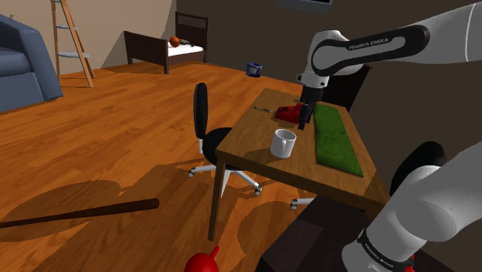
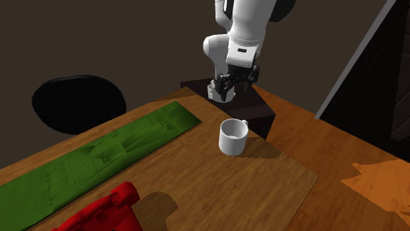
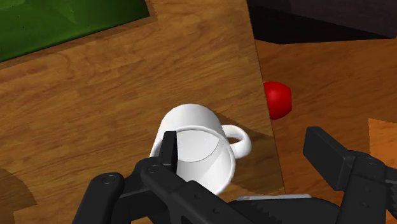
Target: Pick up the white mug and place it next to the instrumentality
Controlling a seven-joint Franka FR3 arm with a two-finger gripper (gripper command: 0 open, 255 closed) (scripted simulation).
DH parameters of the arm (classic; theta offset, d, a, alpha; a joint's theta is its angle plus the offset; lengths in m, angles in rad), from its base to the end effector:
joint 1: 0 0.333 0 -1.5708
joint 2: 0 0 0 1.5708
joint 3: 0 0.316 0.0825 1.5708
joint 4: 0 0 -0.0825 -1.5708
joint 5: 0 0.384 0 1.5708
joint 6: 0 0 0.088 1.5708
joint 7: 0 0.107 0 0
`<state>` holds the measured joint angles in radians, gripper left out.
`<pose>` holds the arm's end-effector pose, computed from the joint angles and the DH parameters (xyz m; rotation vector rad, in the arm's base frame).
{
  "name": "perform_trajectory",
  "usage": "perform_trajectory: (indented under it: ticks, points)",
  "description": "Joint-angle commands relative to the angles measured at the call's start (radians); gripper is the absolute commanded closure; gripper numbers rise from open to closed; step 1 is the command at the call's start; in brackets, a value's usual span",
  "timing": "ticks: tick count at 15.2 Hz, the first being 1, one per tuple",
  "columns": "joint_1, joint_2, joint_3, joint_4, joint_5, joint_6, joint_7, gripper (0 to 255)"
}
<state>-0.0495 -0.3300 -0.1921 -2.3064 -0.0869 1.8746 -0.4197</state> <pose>0.4235 -0.1150 0.4647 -3.1025 -0.3458 0.1672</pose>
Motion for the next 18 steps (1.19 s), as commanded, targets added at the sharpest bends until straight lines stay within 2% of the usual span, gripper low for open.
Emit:
perform_trajectory:
  ticks: [1, 9, 18]
  points:
    - [0.0, 0.069, -0.015, 0.03, 0.001, 0.04, -0.032, 0]
    - [-0.017, 0.375, -0.064, 0.196, 0.044, 0.174, -0.173, 0]
    - [-0.023, 0.421, -0.065, 0.139, 0.054, 0.276, -0.183, 0]
